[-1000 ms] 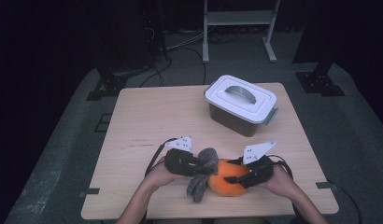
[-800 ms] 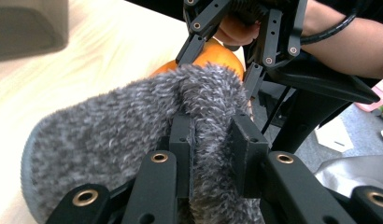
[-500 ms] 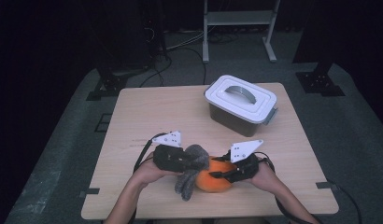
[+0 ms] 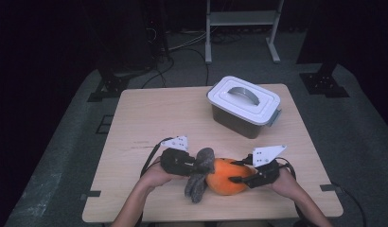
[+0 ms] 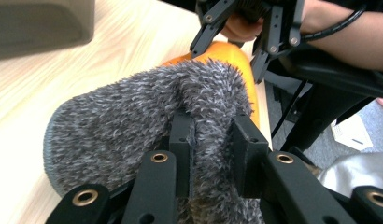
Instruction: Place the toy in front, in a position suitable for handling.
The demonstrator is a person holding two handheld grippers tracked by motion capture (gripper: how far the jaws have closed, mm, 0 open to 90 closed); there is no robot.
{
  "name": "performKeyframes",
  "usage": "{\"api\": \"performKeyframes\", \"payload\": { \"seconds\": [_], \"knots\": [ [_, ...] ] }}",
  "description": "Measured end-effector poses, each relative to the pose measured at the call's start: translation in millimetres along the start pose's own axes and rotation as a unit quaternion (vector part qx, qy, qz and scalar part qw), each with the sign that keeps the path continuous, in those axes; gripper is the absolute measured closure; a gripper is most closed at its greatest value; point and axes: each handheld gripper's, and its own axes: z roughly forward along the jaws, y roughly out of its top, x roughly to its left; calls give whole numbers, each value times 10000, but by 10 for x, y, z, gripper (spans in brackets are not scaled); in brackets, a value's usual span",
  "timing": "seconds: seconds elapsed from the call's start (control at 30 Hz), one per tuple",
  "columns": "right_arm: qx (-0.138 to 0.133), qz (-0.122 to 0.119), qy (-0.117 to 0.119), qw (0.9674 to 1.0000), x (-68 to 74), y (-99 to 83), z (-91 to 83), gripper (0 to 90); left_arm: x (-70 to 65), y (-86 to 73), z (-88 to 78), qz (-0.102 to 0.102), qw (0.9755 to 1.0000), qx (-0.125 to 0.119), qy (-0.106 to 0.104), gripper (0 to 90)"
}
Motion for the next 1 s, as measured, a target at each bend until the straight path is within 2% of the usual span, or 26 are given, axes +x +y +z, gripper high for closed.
{"api": "performKeyframes", "payload": {
  "seconds": [0.07, 0.1, 0.27, 0.4, 0.57, 0.63, 0.7, 0.77, 0.83, 1.0],
  "knots": [
    [0, 26, -63, 10000, -14, -25, -26, 457, -12, 58, 61, 74, 10000, -10, -50, 726],
    [28, 112, -113, 9999, -19, -26, -37, 424, -17, 88, 91, 99, 9999, 8, -39, 726],
    [361, 318, -381, 9981, 26, 84, -113, 269, -31, 211, 162, 164, 9998, 67, -13, 727],
    [423, 367, -423, 9975, 98, 187, -134, 236, -61, 238, 188, 194, 9998, 59, -42, 727],
    [606, 327, -580, 9959, 149, 250, -73, 218, -85, 251, 210, 218, 9997, 65, -75, 727],
    [708, 298, -632, 9950, 156, 235, -23, 270, -86, 244, 217, 231, 9996, 112, -79, 727],
    [741, 124, -629, 9952, 164, 216, 2, 408, -76, 226, 199, 224, 9997, 112, -67, 727],
    [706, 55, -618, 9956, 158, 209, -7, 508, -71, 217, 143, 186, 9998, 30, -26, 727],
    [657, -24, -612, 9960, 141, 221, -26, 543, -64, 217, 59, 202, 9998, -55, 9, 727],
    [348, 87, -510, 9981, 86, 216, -41, 572, -33, 187, -115, 155, 9998, -71, 136, 727]
  ]
}}
